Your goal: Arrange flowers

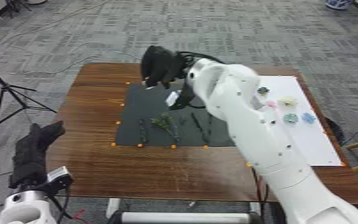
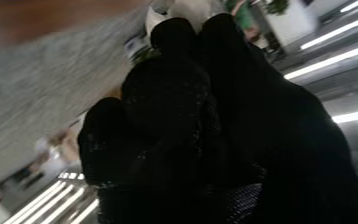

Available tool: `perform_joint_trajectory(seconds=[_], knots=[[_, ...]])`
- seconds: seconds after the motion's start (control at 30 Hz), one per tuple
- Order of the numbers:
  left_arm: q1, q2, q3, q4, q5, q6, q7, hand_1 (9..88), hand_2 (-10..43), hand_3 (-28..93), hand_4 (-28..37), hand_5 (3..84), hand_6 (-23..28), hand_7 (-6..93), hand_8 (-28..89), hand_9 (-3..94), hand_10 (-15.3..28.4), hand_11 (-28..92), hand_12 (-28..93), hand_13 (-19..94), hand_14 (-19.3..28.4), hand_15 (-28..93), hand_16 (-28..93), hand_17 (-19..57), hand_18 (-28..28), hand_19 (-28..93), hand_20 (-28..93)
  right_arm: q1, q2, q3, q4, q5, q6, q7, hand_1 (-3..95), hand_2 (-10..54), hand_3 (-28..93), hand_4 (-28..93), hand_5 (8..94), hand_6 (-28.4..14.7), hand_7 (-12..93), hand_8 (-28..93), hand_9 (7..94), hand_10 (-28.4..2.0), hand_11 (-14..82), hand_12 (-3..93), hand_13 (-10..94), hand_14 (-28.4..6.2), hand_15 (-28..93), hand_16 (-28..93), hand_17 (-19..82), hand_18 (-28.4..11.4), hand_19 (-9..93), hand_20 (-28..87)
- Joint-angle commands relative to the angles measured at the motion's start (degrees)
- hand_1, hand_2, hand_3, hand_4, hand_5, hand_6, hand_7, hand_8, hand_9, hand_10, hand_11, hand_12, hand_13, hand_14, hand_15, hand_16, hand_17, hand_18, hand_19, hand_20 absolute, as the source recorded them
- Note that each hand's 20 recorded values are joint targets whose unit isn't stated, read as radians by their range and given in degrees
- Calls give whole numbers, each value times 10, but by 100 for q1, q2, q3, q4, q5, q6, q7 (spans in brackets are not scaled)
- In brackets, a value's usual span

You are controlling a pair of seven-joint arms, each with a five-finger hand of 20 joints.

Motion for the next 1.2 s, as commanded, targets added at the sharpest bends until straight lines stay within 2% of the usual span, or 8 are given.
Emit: perform_joint_trajectory(seconds=[0.03,0.07,0.1,0.37,0.63,0.73,0.87,1.2], knots=[[-122,128,0,0,-137,242,130,222,360,536,-283,555,22,141,-99,525,151,176,79,371,140,125,-24,64,69,78,133,-416,-895,-454,426,-1329,-409,-760,671,-95,560,-132,688,-30,346,206,880,-103,104,441,887,-37,484,378,645,-85,862,458],[37,141,-77,-77,-183,244,184,222,359,538,-283,555,22,142,-99,525,151,176,79,371,141,127,-24,64,69,79,133,-457,-954,-528,399,-1438,-418,-745,671,-95,561,-135,688,-30,347,205,880,-103,104,441,887,-36,483,378,644,-87,864,458],[-253,164,57,41,-113,258,57,217,358,543,-283,555,22,142,-99,524,151,177,79,371,141,128,-25,63,70,81,134,-389,-1164,-352,695,-1818,-468,-1061,670,-95,563,-136,688,-28,348,204,882,-103,102,439,887,-36,483,378,641,-89,867,458],[377,163,-236,-259,-186,111,327,204,346,568,-283,552,20,144,-101,523,151,181,78,371,142,135,-28,58,77,94,133,-413,-1234,-626,771,-2703,-599,-1265,663,-95,568,-146,685,-23,358,197,884,-97,97,437,890,-34,480,380,634,-95,880,454],[306,72,-169,-188,-215,-43,359,199,299,593,-283,546,19,146,-100,517,151,186,79,370,144,143,-28,54,83,103,132,-724,-1455,-386,1212,-3396,-533,-1448,654,-95,576,-158,681,-17,362,191,884,-94,91,430,891,-33,477,383,627,-100,892,447],[298,58,-181,-179,-166,-151,346,199,247,605,-283,542,22,145,-99,514,151,186,79,370,146,146,-28,52,86,106,131,-761,-1421,-404,1277,-3534,-364,-1435,648,-95,579,-162,679,-12,366,188,887,-92,82,419,889,-34,479,385,622,-103,900,446],[275,71,-138,-147,-123,-214,367,204,240,602,-283,540,22,145,-98,513,151,187,79,371,149,148,-28,52,87,106,130,-771,-1385,-428,1274,-3508,-314,-1382,642,-95,582,-165,674,-8,369,187,885,-90,78,416,886,-34,483,387,616,-104,907,446],[727,-36,-443,-192,-169,-662,571,184,135,658,-283,529,25,144,-95,503,150,188,82,369,150,147,-27,49,93,104,130,-695,-1341,-421,1277,-3365,-268,-1245,609,-95,594,-149,644,-8,376,180,852,-86,69,410,857,-39,505,383,597,-110,918,437]])
